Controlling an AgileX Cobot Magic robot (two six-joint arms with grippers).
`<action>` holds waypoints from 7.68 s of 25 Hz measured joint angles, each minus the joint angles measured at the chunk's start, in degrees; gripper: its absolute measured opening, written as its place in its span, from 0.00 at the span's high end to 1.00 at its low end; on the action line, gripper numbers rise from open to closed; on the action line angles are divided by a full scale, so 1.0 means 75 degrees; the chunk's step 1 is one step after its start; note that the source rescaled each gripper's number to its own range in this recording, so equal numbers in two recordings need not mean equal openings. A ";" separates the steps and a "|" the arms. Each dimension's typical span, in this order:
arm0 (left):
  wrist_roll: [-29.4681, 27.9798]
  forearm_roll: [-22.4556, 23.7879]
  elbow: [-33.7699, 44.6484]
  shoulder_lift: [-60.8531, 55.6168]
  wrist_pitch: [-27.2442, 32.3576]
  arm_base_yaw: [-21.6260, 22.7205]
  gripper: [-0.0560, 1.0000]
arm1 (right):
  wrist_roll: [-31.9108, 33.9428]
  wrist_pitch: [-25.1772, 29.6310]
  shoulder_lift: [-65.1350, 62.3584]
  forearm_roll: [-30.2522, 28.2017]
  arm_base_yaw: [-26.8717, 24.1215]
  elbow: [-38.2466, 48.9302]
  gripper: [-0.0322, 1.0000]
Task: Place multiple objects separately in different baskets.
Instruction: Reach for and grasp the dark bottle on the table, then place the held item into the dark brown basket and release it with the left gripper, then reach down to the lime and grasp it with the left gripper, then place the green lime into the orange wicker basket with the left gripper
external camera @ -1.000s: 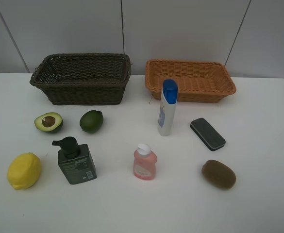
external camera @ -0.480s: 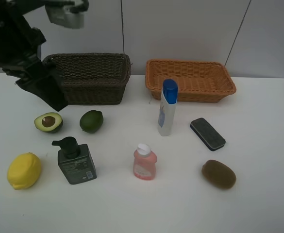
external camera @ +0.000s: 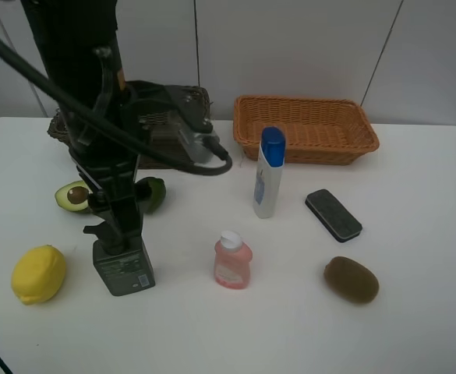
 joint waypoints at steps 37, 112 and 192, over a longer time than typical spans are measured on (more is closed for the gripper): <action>-0.0160 0.0586 -0.0016 0.2282 -0.0311 -0.0015 0.95 | 0.0000 0.0000 0.0000 0.0000 0.0000 0.0000 0.00; -0.2809 -0.0765 0.0325 0.0025 -0.0684 0.2052 0.25 | 0.0000 0.0000 0.0000 0.0000 0.0000 0.0000 0.00; -0.3422 -0.0753 -0.8349 0.6696 -0.4260 0.0625 0.00 | 0.0000 0.0000 0.0000 0.0000 0.0000 0.0000 0.00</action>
